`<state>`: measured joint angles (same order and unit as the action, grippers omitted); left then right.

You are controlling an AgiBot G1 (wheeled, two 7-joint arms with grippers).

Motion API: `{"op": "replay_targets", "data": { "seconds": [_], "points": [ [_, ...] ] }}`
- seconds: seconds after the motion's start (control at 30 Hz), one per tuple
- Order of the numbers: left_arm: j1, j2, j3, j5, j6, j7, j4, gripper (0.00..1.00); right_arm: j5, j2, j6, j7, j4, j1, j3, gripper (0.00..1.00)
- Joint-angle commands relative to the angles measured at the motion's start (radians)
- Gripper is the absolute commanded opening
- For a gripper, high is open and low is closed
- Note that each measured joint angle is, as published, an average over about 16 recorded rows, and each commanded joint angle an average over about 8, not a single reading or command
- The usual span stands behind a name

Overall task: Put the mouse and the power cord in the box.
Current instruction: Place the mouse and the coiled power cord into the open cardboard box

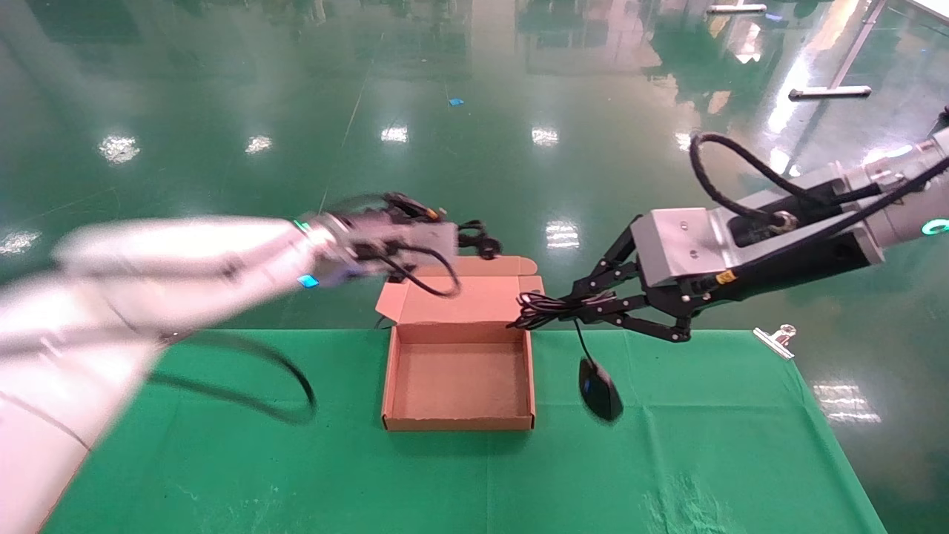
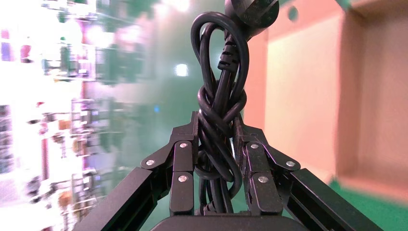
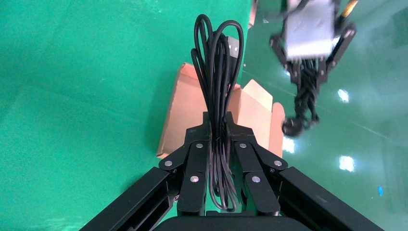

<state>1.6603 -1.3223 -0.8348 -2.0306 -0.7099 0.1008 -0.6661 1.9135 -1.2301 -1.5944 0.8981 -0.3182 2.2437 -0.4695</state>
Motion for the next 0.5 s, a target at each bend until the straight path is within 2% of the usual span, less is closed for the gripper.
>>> {"op": "replay_targets", "data": {
  "seconds": [0.03, 0.17, 0.3, 0.5],
  "points": [
    [-0.068, -0.023, 0.000, -0.026, 0.111, -0.020, -0.018, 0.00, 0.017, 0.007, 0.002, 0.010, -0.010, -0.001, 0.016, 0.00],
    [-0.121, -0.038, -0.048, 0.001, 0.136, -0.003, -0.008, 0.00, 0.038, 0.026, 0.007, 0.012, 0.002, -0.027, 0.035, 0.00],
    [-0.167, -0.045, -0.115, 0.010, 0.210, 0.015, 0.037, 0.00, 0.050, 0.045, 0.011, 0.005, 0.027, -0.058, 0.050, 0.00],
    [-0.211, -0.049, -0.202, 0.059, 0.303, -0.012, 0.098, 0.00, 0.060, 0.067, 0.014, -0.011, 0.071, -0.101, 0.069, 0.00]
  ]
}}
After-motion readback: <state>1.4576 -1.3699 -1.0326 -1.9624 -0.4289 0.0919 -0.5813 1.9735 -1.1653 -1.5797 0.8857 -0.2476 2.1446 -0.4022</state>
